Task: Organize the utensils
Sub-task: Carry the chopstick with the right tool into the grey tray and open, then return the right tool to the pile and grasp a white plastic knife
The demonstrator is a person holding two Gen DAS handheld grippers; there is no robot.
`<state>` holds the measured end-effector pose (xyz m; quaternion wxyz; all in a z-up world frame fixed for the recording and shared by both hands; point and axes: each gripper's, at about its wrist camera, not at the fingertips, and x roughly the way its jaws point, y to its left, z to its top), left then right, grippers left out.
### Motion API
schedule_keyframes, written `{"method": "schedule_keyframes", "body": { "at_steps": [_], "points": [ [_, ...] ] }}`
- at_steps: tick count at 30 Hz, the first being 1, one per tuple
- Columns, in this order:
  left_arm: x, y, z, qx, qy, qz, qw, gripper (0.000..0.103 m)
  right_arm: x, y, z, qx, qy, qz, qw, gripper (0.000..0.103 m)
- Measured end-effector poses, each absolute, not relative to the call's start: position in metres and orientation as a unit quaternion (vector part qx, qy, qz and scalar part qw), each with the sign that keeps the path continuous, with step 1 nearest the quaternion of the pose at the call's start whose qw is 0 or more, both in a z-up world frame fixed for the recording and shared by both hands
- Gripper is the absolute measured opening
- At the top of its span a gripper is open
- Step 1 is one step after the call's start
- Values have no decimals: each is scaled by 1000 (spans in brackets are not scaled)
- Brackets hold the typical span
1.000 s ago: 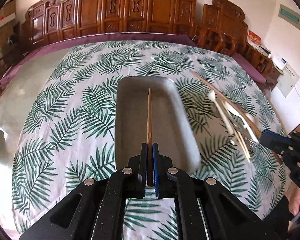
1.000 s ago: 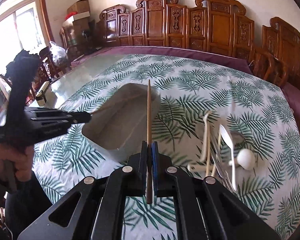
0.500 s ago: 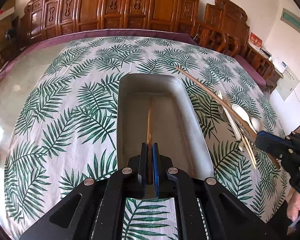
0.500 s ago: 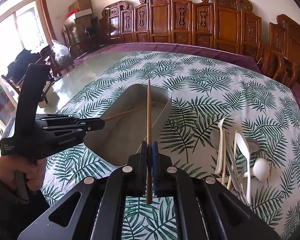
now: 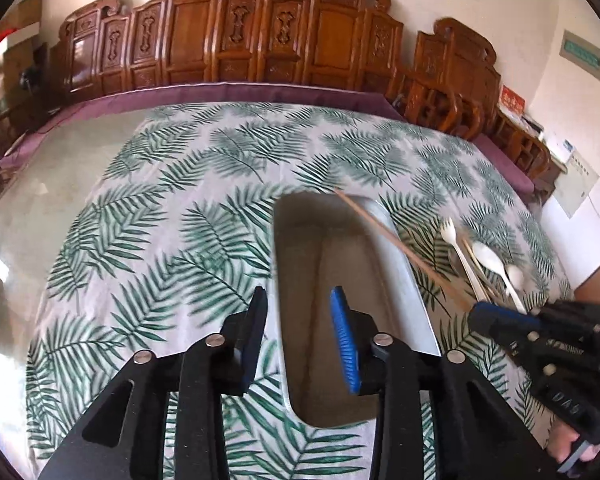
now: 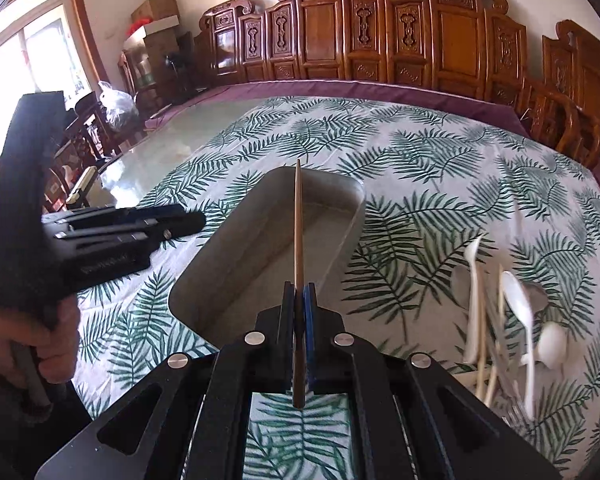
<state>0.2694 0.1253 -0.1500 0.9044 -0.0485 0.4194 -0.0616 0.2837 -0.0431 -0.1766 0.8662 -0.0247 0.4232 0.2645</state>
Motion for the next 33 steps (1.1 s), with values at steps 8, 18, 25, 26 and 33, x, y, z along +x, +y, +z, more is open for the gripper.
{"method": "schedule_keyframes", "body": {
  "at_steps": [8, 18, 25, 26, 33],
  "points": [
    [268, 150, -134, -48, 389, -45, 919, 58, 306, -15, -200, -3, 454, 262, 852, 6],
    [270, 159, -134, -52, 389, -37, 919, 58, 314, -3, -217, 24, 467, 305, 830, 9],
    [265, 144, -132, -41, 384, -51, 921, 67, 293, -29, -188, -12, 429, 301, 852, 9],
    [264, 141, -131, -39, 383, -54, 921, 71, 288, -36, -183, -17, 423, 295, 857, 9],
    [253, 98, -124, -14, 372, -91, 924, 84, 259, -112, -158, -56, 396, 229, 888, 21]
  ]
}}
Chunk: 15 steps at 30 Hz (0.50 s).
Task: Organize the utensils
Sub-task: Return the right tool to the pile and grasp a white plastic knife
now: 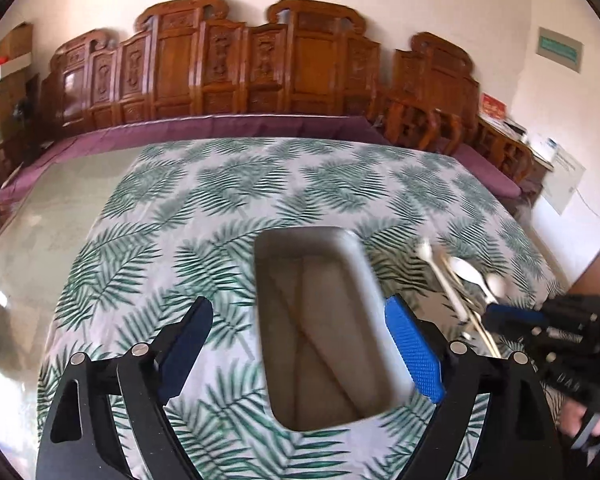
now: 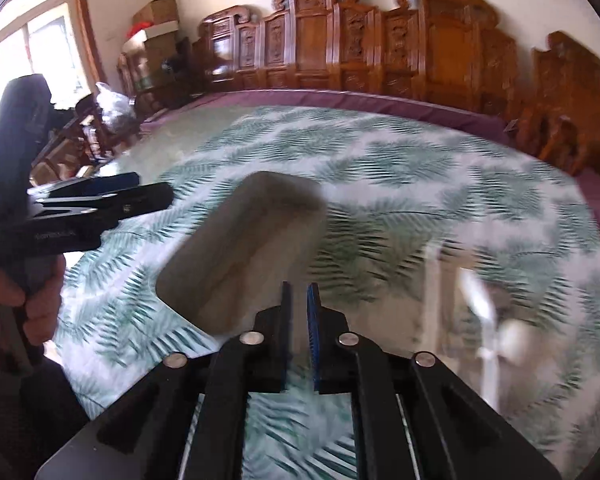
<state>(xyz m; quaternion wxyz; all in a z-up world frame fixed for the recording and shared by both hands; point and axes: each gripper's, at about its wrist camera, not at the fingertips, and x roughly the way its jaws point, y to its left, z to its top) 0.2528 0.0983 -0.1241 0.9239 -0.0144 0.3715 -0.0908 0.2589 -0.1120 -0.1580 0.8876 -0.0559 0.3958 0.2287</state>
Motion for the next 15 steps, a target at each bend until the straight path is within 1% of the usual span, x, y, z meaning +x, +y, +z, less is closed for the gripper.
{"method": "schedule_keyframes", "body": {
  "at_steps": [2, 8, 15],
  "points": [
    [250, 86, -123, -11, 371, -103, 923, 84, 257, -133, -158, -61, 399, 209, 891, 24],
    [245, 61, -126, 0, 371, -129, 920, 84, 260, -187, -173, -67, 411, 158, 895, 24],
    [249, 31, -137, -19, 388, -149, 909, 84, 287, -215, -208, -74, 427, 134, 891, 24]
  ]
}}
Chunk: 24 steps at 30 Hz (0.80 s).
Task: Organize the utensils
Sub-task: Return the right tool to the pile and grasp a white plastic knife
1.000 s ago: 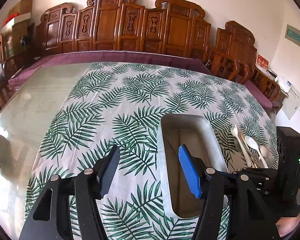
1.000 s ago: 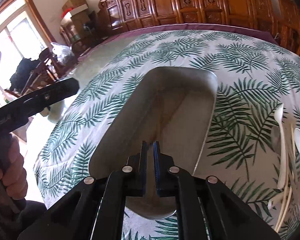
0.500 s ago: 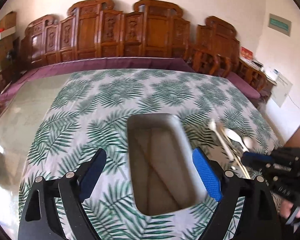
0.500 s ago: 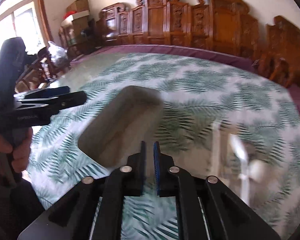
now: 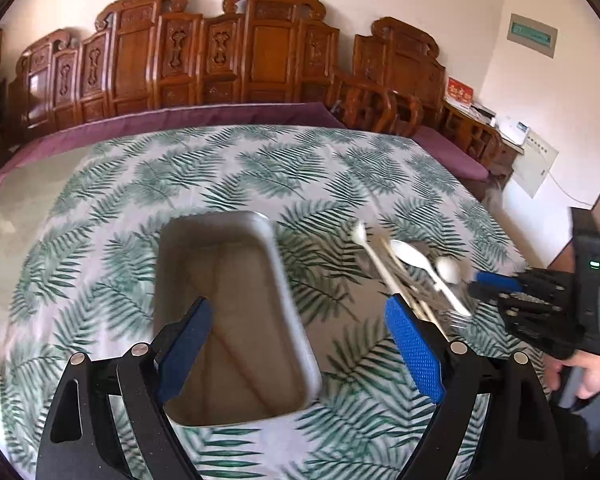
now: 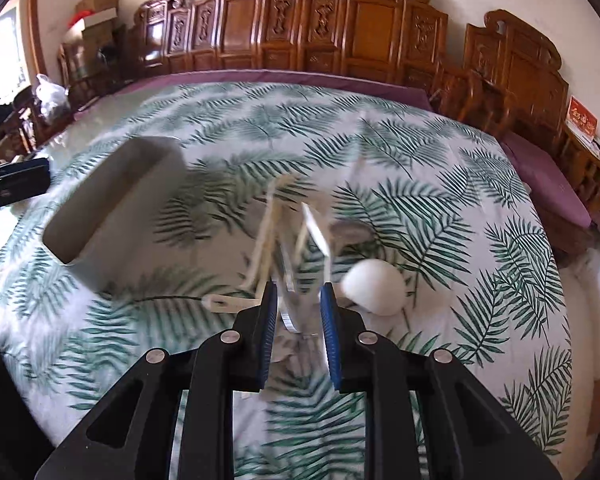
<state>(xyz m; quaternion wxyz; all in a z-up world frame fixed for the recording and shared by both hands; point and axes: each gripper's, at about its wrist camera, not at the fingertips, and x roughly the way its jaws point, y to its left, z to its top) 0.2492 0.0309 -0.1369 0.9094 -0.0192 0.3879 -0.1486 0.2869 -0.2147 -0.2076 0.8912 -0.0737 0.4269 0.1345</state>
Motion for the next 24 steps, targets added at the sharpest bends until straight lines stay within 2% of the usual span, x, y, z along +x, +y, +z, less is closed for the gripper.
{"method": "schedule_keyframes", "body": {
  "at_steps": [14, 16, 18, 24],
  "points": [
    [249, -19, -163, 0, 398, -162, 903, 84, 337, -212, -244, -91, 443, 146, 880, 24],
    [249, -24, -169, 6, 403, -162, 901, 84, 338, -211, -247, -104, 445, 150, 877, 20],
    [251, -29, -176, 13, 408, -159, 899, 84, 337, -209, -250, -119, 447, 151, 874, 6],
    [256, -49, -188, 36, 416, -158, 895, 84, 333, -219, -238, -107, 433, 161, 880, 4]
  ]
}}
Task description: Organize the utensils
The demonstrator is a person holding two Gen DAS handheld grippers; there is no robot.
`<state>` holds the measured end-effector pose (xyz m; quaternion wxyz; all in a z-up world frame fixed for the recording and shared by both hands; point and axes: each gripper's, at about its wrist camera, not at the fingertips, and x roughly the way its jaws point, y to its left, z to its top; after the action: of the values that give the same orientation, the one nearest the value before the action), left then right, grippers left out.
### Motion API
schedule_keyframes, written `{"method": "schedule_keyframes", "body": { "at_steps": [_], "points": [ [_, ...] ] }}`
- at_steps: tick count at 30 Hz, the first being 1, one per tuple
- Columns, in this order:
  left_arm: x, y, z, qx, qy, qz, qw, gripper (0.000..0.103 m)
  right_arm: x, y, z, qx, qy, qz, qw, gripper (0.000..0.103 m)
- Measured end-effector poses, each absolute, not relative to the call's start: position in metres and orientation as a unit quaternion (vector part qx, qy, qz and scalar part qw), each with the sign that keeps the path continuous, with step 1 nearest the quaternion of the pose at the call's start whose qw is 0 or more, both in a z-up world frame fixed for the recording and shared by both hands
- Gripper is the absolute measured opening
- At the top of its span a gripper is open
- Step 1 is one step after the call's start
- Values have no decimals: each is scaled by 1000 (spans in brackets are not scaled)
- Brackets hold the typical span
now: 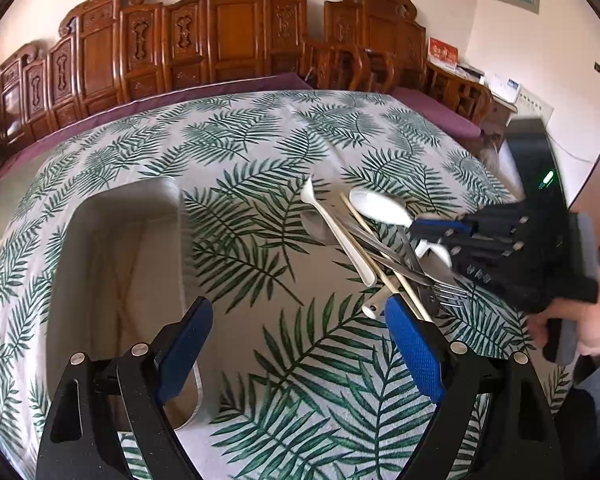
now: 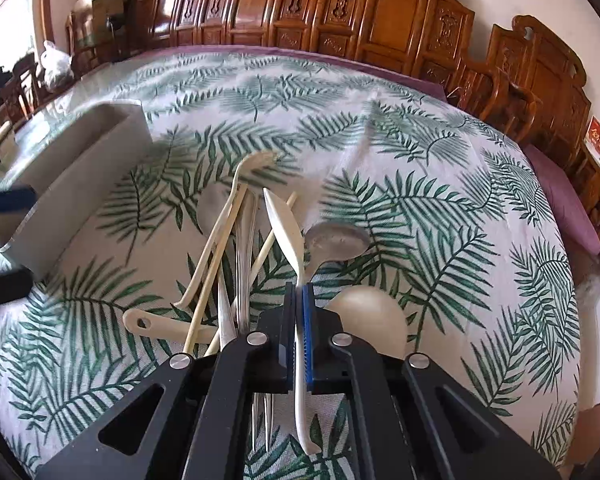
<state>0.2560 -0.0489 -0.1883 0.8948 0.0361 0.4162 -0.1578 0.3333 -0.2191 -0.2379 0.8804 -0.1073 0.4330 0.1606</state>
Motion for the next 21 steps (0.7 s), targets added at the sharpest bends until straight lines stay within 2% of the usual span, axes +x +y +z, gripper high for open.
{"method": "schedule_keyframes", "body": {
  "at_steps": [9, 15, 17, 21],
  "points": [
    [279, -77, -197, 51, 429, -147, 890, 82, 333, -248, -219, -65, 414, 159, 894, 4],
    [321, -101, -198, 44, 439, -136, 887, 67, 332, -259, -216, -58, 409, 154, 897, 4],
    [335, -106, -199, 46, 442, -128, 887, 58, 331, -262, -216, -55, 408, 155, 898, 4],
    [362, -111, -202, 51, 449, -110, 885, 50, 332, -271, -210, -38, 402, 157, 902, 4]
  ]
}}
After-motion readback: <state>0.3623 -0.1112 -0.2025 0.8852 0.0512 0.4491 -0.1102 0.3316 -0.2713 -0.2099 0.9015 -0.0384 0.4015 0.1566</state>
